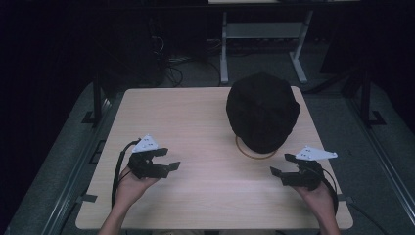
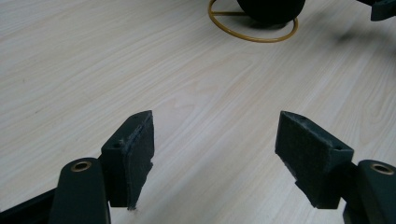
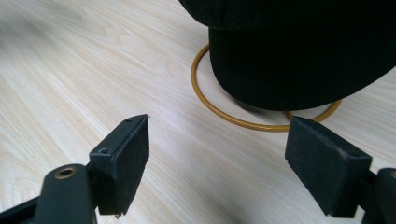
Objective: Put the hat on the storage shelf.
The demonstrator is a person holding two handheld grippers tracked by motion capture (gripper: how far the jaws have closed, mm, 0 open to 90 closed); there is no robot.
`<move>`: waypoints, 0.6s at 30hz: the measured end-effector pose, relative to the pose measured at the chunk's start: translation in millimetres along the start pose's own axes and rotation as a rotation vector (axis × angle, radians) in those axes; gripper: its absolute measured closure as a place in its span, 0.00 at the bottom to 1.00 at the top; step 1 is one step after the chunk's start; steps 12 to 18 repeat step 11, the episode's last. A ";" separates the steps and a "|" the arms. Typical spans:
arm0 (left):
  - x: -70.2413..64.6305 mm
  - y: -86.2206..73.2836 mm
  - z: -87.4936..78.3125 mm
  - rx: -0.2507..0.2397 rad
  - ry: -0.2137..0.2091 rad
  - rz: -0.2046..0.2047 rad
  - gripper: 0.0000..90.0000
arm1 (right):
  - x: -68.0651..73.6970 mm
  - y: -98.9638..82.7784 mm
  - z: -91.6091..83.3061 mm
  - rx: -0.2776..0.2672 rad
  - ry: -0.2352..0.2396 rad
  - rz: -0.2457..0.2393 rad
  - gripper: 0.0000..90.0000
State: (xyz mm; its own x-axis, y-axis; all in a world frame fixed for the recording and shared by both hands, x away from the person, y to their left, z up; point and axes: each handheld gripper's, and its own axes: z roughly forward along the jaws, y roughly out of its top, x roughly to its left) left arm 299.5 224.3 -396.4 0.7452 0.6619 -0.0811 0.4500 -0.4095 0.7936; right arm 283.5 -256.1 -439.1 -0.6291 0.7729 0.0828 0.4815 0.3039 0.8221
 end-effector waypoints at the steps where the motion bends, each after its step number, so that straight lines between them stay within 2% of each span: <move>1: -0.9 -2.6 -1.5 -0.006 0.001 -0.006 0.31 | 0.3 -0.1 -0.1 0.000 0.001 0.001 0.24; 4: -3.7 -9.3 -7.7 -0.011 0.015 -0.005 0.31 | 2.2 -0.9 -2.0 -0.004 0.007 0.000 0.24; 6: -5.8 -14.9 -11.6 -0.029 0.017 -0.019 0.30 | 4.1 -2.4 -3.9 -0.014 0.008 0.007 0.23; 11: -9.9 -28.7 -17.6 -0.039 0.044 -0.012 0.30 | 7.7 -2.4 -8.0 -0.033 0.007 0.003 0.23; 18: -9.9 -28.7 -17.6 -0.039 0.044 -0.012 0.30 | 7.7 -2.4 -8.0 -0.033 0.007 0.003 0.23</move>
